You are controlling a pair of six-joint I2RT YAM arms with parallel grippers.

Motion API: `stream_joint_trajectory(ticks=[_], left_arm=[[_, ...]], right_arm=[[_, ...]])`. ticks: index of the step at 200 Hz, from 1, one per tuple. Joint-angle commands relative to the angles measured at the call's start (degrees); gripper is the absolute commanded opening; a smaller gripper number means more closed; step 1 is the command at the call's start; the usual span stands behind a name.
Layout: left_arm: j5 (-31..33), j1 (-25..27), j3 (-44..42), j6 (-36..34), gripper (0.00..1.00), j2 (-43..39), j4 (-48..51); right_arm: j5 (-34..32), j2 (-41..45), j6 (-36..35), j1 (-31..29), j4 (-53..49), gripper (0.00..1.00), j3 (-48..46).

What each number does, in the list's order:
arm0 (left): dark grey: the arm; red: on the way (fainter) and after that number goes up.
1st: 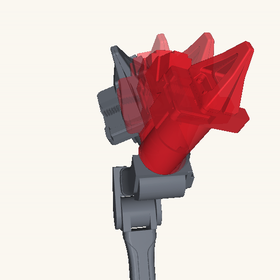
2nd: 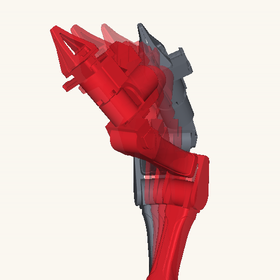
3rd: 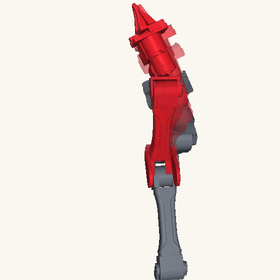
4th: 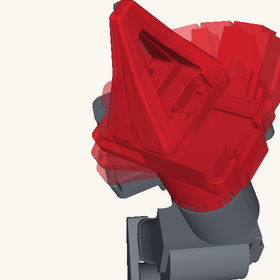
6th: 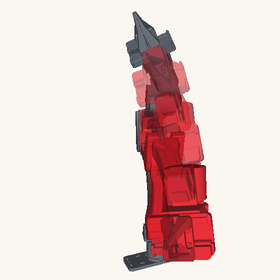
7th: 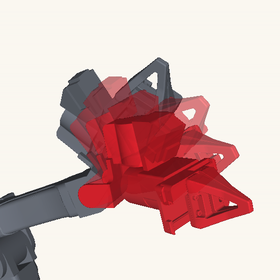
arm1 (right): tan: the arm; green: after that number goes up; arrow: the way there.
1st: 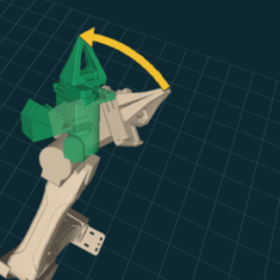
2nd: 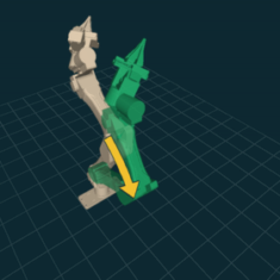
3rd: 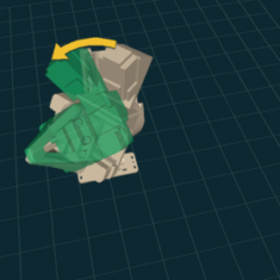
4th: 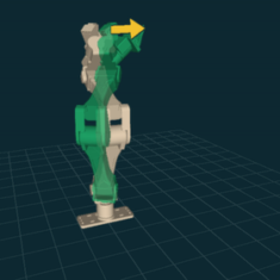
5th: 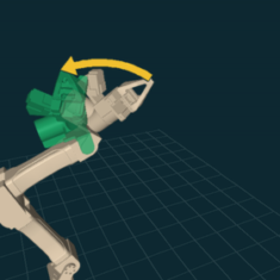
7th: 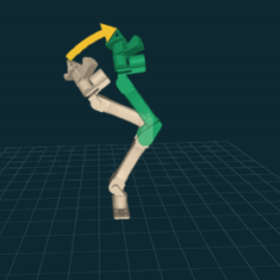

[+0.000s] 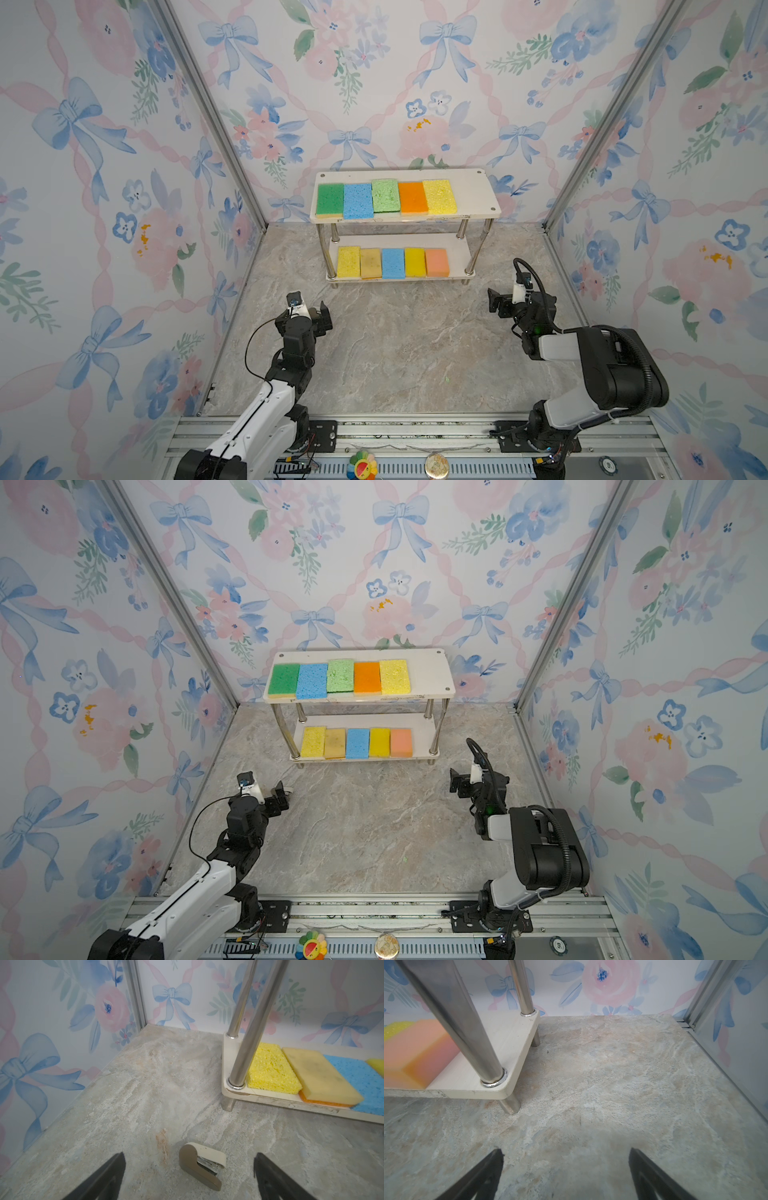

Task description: Place and organize the cleaning sponges onto the shelf

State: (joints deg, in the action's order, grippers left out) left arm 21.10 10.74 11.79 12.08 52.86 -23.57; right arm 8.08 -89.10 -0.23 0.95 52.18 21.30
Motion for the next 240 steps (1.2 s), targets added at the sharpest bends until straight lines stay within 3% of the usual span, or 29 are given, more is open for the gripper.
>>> stream_joint_trajectory(ticks=[1, 67, 115, 151, 194, 226, 240], left_arm=[[-3.1, -0.6, 3.1, -3.7, 0.98, 8.4, -5.8], [-3.2, -0.9, 15.3, -8.5, 0.98, 32.0, -8.1], [-6.1, -1.1, 20.5, -10.4, 0.98, 38.5, -13.3], [-11.4, -0.7, 17.2, -14.6, 0.98, 38.4, -22.5], [-9.9, -1.7, 8.5, -12.4, 0.98, 33.5, -33.7], [-22.1, -7.4, -0.8, -10.1, 0.98, 34.7, -51.3], [-22.6, -7.6, -1.6, -10.0, 0.98, 34.8, -52.8]], right_arm=[[-0.8, 0.2, -0.2, -0.4, 1.3, 0.97, 0.6], [-0.9, 0.2, -0.1, -0.5, 1.3, 0.97, 0.6], [-0.8, 0.2, -0.1, -0.4, 1.4, 0.97, 0.6], [-0.8, 0.2, -0.1, -0.4, 1.5, 0.97, 0.6], [-0.7, 0.2, -0.1, -0.4, 1.4, 0.97, 0.6], [-1.0, 0.2, -0.2, -0.5, 1.5, 0.97, 0.6], [-0.9, 0.2, -0.2, -0.5, 1.5, 0.97, 0.6]])
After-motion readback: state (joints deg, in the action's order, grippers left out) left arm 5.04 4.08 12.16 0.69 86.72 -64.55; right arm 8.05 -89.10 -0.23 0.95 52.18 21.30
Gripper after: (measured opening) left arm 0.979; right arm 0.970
